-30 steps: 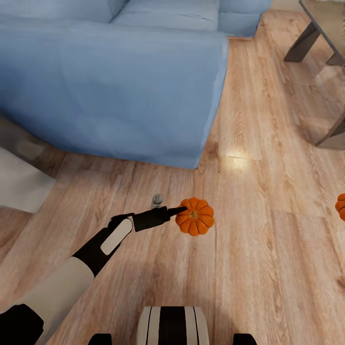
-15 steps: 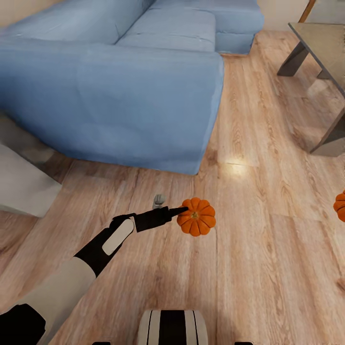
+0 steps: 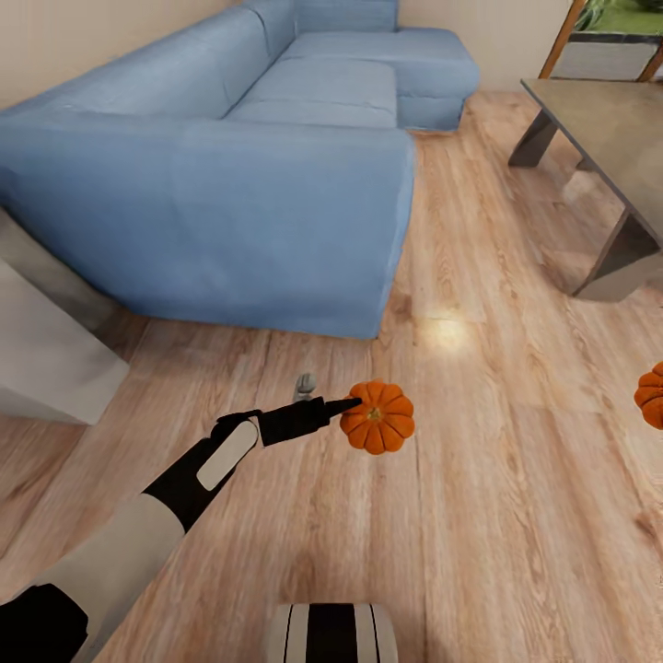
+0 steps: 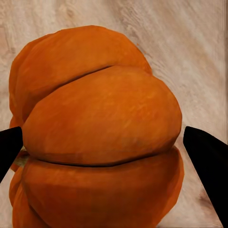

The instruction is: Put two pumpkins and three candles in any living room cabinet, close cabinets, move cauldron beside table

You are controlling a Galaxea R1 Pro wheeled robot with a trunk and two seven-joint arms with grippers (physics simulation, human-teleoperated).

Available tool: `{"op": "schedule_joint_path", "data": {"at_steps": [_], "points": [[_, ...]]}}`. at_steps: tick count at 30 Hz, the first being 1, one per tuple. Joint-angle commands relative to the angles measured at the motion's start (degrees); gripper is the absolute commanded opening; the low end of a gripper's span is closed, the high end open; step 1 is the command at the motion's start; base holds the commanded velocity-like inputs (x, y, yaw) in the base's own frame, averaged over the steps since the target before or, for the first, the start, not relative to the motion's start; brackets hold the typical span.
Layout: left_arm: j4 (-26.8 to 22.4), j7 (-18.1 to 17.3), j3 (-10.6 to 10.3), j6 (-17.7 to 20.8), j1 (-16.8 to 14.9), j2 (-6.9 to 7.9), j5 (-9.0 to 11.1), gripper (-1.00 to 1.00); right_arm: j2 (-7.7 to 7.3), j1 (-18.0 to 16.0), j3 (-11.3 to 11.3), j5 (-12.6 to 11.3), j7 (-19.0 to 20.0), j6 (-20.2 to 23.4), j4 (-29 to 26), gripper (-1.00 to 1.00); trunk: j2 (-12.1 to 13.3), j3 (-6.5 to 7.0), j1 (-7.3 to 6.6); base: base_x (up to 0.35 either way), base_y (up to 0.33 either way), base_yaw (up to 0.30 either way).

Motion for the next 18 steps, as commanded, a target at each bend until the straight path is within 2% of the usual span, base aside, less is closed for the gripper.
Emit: {"op": "schedule_joint_path", "data": {"at_steps": [1, 18], "points": [[0.0, 0.0, 0.0, 0.0, 0.0, 0.00, -0.1, -1.00, 0.04, 0.0, 0.0, 0.1, 0.0, 0.0, 0.0, -1.00, 0.0, 0.28, -0.02, 0.000, 0.000, -0.243], [0.1, 0.0, -0.4, 0.0, 0.0, -0.11, -0.1, -1.00, 0.08, 0.0, 0.0, 0.1, 0.0, 0.0, 0.0, -1.00, 0.2, 4.94, -0.46, 0.000, 0.000, -0.244]]}}
